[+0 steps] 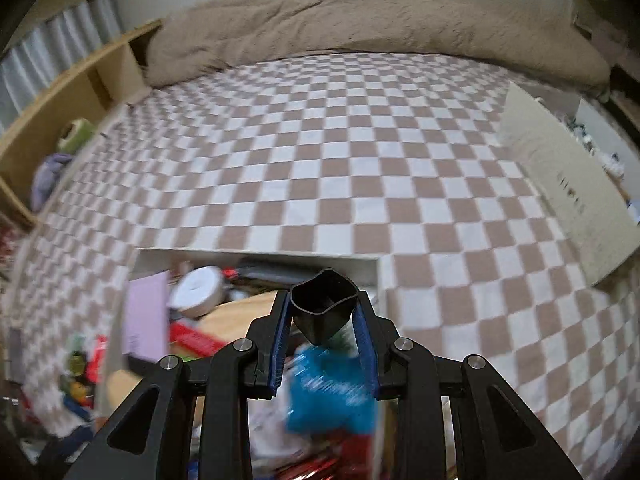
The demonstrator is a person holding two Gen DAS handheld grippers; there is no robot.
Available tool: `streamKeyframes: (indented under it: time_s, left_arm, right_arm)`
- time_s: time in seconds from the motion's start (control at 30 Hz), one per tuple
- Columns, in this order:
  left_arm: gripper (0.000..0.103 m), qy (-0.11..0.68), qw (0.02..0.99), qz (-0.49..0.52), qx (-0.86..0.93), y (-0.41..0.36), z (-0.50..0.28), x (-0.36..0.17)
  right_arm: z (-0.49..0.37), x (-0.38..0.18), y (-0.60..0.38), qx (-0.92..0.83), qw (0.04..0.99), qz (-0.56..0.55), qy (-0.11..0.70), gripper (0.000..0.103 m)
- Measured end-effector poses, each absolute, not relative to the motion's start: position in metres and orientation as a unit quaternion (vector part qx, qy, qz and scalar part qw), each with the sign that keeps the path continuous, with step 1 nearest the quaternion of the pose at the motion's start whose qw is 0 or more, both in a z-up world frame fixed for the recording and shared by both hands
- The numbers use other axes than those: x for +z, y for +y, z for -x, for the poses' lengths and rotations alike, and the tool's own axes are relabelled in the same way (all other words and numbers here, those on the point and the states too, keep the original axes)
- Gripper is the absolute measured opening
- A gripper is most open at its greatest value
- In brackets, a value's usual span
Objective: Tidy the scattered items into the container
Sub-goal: 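Lower the brown strip into the tray and open the left tool while the right tool carries the black cap, then lower the black cap into the white tray and open the right tool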
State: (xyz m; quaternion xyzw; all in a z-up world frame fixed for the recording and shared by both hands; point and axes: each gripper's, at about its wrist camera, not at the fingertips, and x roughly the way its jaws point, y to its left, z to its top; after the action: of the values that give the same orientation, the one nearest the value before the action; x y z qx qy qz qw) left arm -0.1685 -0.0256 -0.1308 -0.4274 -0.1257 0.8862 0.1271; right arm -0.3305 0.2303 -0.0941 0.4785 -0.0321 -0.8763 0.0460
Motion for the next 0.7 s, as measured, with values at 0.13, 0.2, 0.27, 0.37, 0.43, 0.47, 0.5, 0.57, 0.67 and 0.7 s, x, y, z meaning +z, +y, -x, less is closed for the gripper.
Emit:
streamKeyframes:
  time_s: [0.13, 0.2, 0.27, 0.37, 0.43, 0.47, 0.5, 0.57, 0.67, 0.7]
  left_arm:
    - [0.085, -0.133, 0.129, 0.424, 0.886, -0.029, 0.169, -0.130]
    - [0.085, -0.137, 0.130, 0.424, 0.886, -0.030, 0.169, -0.130]
    - [0.085, -0.139, 0.130, 0.424, 0.885, -0.031, 0.170, -0.130]
    - [0.085, -0.140, 0.134, 0.424, 0.885, -0.031, 0.169, -0.130]
    - [0.085, -0.140, 0.136, 0.424, 0.885, -0.030, 0.169, -0.130]
    - [0.085, -0.140, 0.136, 0.424, 0.884, -0.030, 0.169, -0.131]
    - [0.085, -0.140, 0.137, 0.424, 0.884, -0.030, 0.169, -0.131]
    - [0.085, -0.139, 0.136, 0.427, 0.883, -0.030, 0.169, -0.132]
    - [0.085, -0.139, 0.137, 0.432, 0.881, -0.030, 0.170, -0.134]
    - [0.085, -0.141, 0.137, 0.433, 0.879, -0.030, 0.170, -0.135]
  right_arm:
    - [0.350, -0.108, 0.230, -0.876, 0.025, -0.482, 0.004, 0.032]
    - [0.356, -0.115, 0.228, -0.873, 0.024, -0.487, 0.011, 0.032]
    - [0.363, -0.123, 0.225, -0.868, 0.023, -0.495, 0.021, 0.032]
    - [0.371, -0.135, 0.223, -0.859, 0.027, -0.512, 0.024, 0.032]
    - [0.374, -0.142, 0.224, -0.853, 0.020, -0.520, 0.031, 0.032]
    - [0.376, -0.145, 0.223, -0.851, 0.021, -0.523, 0.032, 0.032]
    - [0.376, -0.149, 0.223, -0.848, 0.023, -0.528, 0.031, 0.032]
    - [0.374, -0.153, 0.221, -0.848, 0.022, -0.527, 0.043, 0.032]
    - [0.369, -0.153, 0.216, -0.844, 0.024, -0.531, 0.067, 0.032]
    - [0.367, -0.153, 0.216, -0.842, 0.023, -0.534, 0.071, 0.031]
